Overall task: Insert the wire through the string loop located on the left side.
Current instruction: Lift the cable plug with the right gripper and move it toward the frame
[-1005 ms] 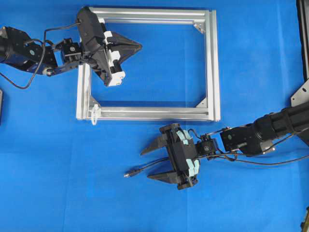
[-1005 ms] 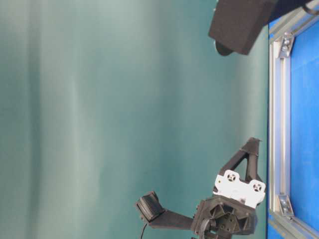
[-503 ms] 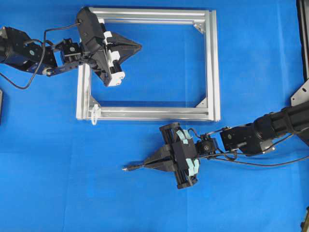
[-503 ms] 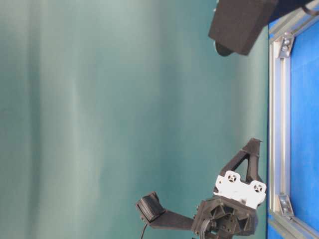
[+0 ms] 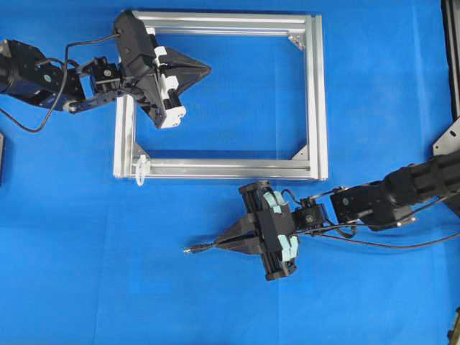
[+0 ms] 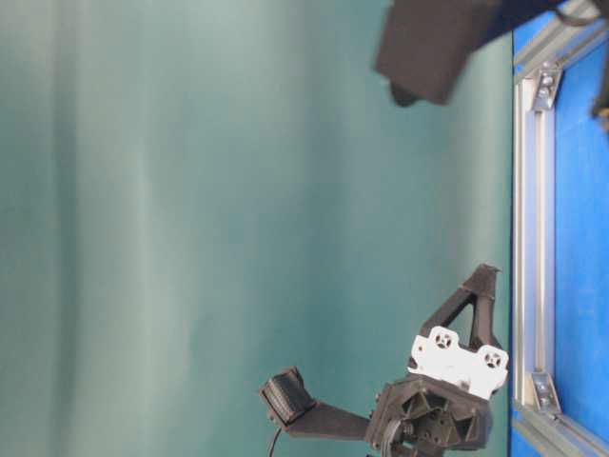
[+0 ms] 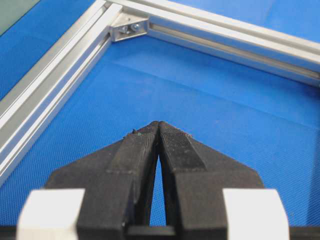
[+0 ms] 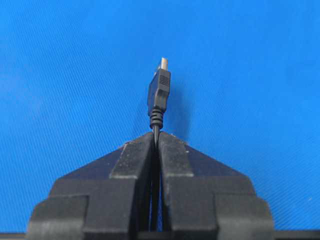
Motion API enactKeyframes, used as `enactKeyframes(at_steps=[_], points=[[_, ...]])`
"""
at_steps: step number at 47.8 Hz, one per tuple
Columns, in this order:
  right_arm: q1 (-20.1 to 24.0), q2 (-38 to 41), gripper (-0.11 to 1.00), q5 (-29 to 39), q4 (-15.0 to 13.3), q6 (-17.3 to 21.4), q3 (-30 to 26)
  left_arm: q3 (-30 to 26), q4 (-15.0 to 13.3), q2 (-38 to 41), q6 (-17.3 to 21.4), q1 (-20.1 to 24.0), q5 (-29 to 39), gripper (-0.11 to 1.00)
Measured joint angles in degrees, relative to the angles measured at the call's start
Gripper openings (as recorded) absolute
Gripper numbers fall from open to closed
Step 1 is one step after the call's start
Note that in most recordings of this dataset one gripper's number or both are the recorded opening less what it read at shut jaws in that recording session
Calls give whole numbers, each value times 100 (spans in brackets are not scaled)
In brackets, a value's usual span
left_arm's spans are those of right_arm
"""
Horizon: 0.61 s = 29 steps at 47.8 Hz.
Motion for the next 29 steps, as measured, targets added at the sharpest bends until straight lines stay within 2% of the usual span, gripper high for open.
enactKeyframes(at_steps=[9, 21, 29], points=[[9, -413, -1, 360, -9, -35, 26, 0, 0, 0, -9, 9, 0, 0], [9, -1266, -1, 1389, -26, -79, 26, -9, 0, 0, -9, 9, 0, 0], [0, -1670, -1, 1811, -70, -88, 35, 0, 0, 0, -26, 9, 0, 0]])
